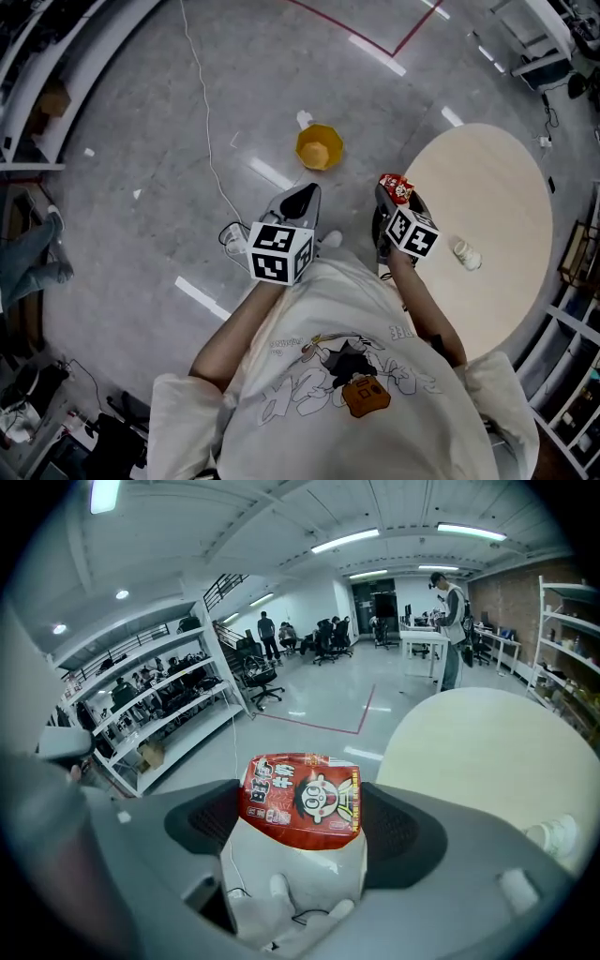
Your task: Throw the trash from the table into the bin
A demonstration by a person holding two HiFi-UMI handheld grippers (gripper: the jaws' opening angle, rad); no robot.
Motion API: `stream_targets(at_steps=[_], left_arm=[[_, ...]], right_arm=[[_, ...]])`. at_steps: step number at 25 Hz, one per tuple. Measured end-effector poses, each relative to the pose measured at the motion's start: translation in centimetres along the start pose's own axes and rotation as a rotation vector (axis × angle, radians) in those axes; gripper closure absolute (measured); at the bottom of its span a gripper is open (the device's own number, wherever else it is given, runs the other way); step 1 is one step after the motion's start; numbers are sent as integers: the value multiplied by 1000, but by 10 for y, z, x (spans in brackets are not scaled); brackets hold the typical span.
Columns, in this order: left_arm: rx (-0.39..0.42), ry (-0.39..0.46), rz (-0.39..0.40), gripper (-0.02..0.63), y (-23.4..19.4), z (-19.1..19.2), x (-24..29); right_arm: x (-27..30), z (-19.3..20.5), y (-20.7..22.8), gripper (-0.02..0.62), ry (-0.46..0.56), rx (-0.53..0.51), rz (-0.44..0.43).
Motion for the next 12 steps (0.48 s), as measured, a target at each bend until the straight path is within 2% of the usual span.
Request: stream_targets(at_steps=[12], left_arm=[[-51,28,-5,606,-49,-15,-20]], right_arm=[[6,-36,-77,183,28,-71,-89]])
Point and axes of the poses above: the fingertips, and each gripper's own axes: x forward along the fingers, y to its right, z out of its underside, the point moved 7 cm from there along -x, backward along the fingers, and after that the axes turned 8 degrees about -y, right-handed, at the moved point
